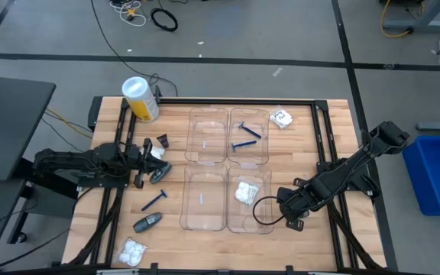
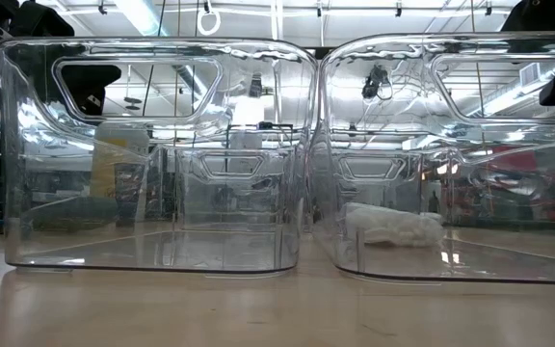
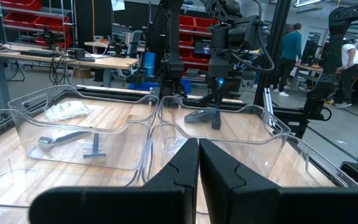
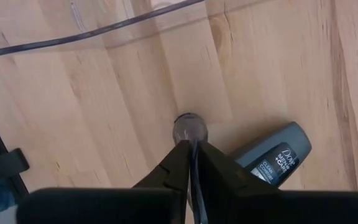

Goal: Pick & Place Travel size toiletries
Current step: Put the right shave cream into the bottom left transparent bin

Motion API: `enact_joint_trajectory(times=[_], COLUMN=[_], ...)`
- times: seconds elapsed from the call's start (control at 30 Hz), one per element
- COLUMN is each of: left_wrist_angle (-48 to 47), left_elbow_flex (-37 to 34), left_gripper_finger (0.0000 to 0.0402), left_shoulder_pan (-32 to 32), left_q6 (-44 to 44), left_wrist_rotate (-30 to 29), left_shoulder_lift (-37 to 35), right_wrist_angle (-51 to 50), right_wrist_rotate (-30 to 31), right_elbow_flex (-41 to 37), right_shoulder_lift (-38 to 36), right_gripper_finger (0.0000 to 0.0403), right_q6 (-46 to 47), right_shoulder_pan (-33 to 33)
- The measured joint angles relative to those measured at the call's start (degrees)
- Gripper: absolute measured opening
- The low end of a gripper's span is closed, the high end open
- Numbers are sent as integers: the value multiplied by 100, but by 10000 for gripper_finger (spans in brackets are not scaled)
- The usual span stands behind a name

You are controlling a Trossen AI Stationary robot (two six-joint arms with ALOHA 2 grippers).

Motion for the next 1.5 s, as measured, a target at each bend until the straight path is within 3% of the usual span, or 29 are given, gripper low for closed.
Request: enact_joint_trajectory(times=[0.37, 0.87, 1.5], left_wrist_angle=[0, 0, 0], left_elbow_flex=[0, 0, 0], left_gripper_finger=[22, 22, 22], left_shoulder_pan=[2, 1, 0], left_q6=[-2, -1, 0], left_wrist_rotate=[1, 0, 1], left_shoulder_lift=[1, 1, 0], right_wrist_angle=[0, -56, -261], right_wrist_rotate=[-106, -251, -400], right_elbow_flex=[-1, 20, 96], right_shoulder_lift=[0, -122, -1762], right_gripper_finger=[9, 6, 6], right_q6=[-54, -164, -690], right_shoulder_pan=[1, -1, -93])
